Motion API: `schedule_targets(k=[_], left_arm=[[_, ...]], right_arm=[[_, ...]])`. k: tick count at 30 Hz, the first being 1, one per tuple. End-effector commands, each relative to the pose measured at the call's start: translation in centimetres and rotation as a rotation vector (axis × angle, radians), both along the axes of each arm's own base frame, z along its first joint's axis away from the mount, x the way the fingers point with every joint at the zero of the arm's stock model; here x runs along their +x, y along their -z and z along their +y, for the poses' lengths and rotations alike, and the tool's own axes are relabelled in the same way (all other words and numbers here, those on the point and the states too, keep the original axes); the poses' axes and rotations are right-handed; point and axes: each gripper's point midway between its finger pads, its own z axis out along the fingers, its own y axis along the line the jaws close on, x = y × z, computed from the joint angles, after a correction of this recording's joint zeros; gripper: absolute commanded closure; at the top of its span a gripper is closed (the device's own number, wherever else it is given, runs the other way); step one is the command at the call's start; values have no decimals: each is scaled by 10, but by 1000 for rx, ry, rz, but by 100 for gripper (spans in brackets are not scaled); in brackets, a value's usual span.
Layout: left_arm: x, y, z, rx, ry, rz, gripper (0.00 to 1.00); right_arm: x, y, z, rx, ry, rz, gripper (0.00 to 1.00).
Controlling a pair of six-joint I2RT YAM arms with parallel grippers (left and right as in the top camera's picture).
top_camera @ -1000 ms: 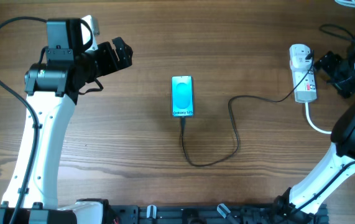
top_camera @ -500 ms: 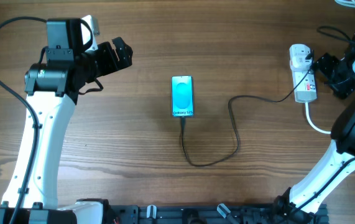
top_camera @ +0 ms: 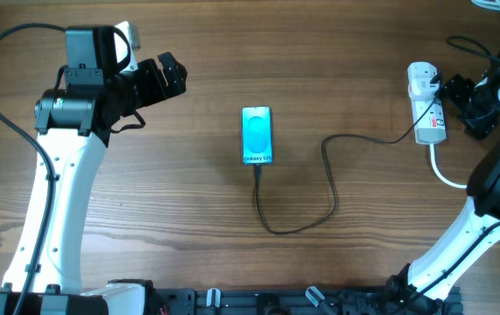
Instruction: Plug charger to phone and switch on socket
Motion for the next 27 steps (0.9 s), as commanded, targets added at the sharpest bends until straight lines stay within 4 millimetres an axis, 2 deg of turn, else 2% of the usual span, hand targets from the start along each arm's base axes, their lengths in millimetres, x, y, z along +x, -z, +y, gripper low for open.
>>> schedule_targets(k=[1, 5, 8, 13, 14, 17, 21, 24, 27], left_arm=[[1, 0, 3, 11, -10, -3, 0], [1, 0, 3, 11, -10, -3, 0], [1, 0, 3, 11, -10, -3, 0], [1, 0, 3, 11, -10, -3, 0], [1, 0, 3, 11, -10, -3, 0], [1, 0, 3, 11, -10, -3, 0], [1, 0, 3, 11, -10, -3, 0], [1, 0, 3, 11, -10, -3, 0], [1, 0, 3, 11, -10, -3, 0]], right_arm=[[1, 10, 16, 49, -46, 13, 0], [-6, 9, 16, 55, -29, 38, 0], [-15, -7, 12, 67, 46, 40, 0], [-33, -78, -5, -6, 148, -32, 0], [-38, -100, -5, -21, 152, -62, 0], [-52, -137, 0, -53, 154, -101, 0], [-96, -198, 30, -64, 140, -140, 0], [-120, -227, 55, -95, 82, -219, 0], [-151, -242, 92, -102, 6, -329, 0]])
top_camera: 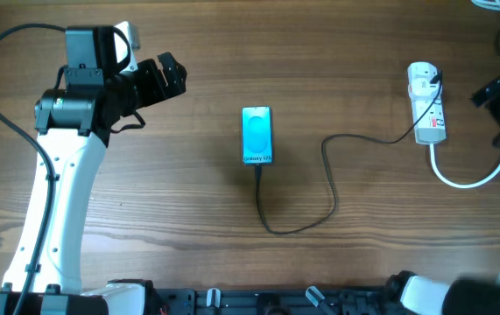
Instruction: Plug charger to phone and switch on socket
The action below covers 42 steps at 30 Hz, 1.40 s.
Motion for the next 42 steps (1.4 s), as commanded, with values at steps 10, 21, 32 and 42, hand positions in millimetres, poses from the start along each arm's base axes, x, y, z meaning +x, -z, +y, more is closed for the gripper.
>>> schedule_targets(k=[10, 21, 32, 42], left_arm=[[1, -1, 3, 9, -8, -4, 0], [1, -1, 3, 9, -8, -4, 0], [1, -1, 3, 9, -8, -4, 0], [1, -1, 3, 9, -8, -4, 0]], right_arm=[[-108, -7, 105, 109, -103, -214, 0], [-113, -4, 90, 150, 137, -206, 0], [-104, -14, 82, -56, -89, -230, 0], [-115, -90, 137, -298, -509, -623, 0]])
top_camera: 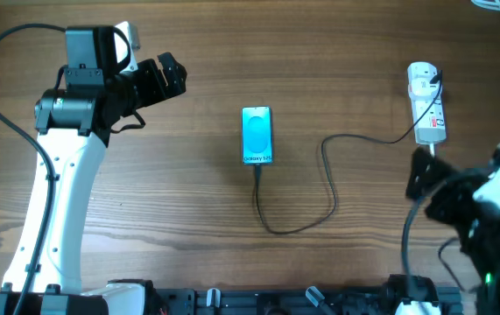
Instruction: Plug charger to phone and switch on socket
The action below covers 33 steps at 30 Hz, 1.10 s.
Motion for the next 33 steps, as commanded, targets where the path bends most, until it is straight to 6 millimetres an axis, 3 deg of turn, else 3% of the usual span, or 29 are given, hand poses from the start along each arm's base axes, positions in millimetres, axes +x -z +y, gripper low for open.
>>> schedule_targets(k=[1, 5, 8, 13, 15, 24, 33], left_arm=[[1, -1, 3, 8, -7, -5, 0], [1, -1, 3, 8, -7, -5, 0], [1, -1, 3, 8, -7, -5, 0], [1, -1, 3, 8, -7, -5, 0], [1, -1, 3, 8, -7, -5, 0], [1, -1, 3, 8, -7, -5, 0], [1, -1, 3, 8, -7, -5, 0]], right_arm=[[-18, -15, 2, -97, -46, -89, 0], [-37, -22, 2, -117, -46, -146, 0], [-42, -8, 3, -115, -47, -138, 0], [-29, 49, 10, -98, -90, -130, 0], [-22, 58, 17, -96, -125, -194, 0], [2, 90, 28, -98, -166, -389, 0], [28, 100, 29, -102, -157, -500, 0]])
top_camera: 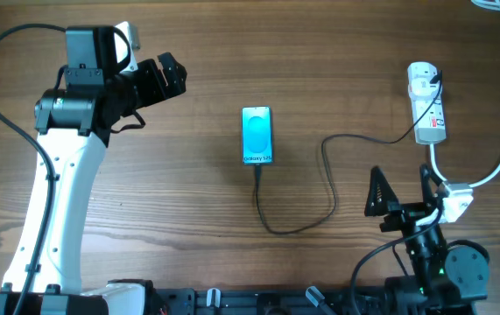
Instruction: Plug charger to phone and switch on socket
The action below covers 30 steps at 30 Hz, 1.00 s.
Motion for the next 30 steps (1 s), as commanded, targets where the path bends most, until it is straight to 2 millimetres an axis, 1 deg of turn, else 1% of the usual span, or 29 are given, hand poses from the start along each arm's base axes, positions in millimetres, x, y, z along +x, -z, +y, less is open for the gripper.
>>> schedule_targets(k=[1, 5, 13, 14, 19, 20, 22, 25, 30], left_arm=[[1, -1, 3, 8, -7, -5, 0], [1, -1, 3, 8, -7, -5, 0], [1, -1, 3, 8, -7, -5, 0], [1, -1, 3, 8, -7, -5, 0], [1, -1, 3, 8, -7, -5, 0], [1, -1, 3, 8, -7, -5, 0], [1, -1, 3, 8, -7, -5, 0], [1, -1, 3, 8, -7, -5, 0], [1, -1, 3, 8, -7, -5, 0]], right_arm=[[9, 10, 1, -17, 0, -40, 0], [19, 18, 2, -11, 0, -106, 0], [26, 31, 2, -6, 0, -163, 0], [27, 34, 2, -7, 0, -159, 0], [27, 38, 2, -33, 1, -146, 0], [27, 42, 3, -35, 0, -131, 0], [28, 57, 3, -40, -1, -71, 0], [28, 58, 3, -70, -2, -68, 0], [28, 58, 3, -66, -2, -68, 0]])
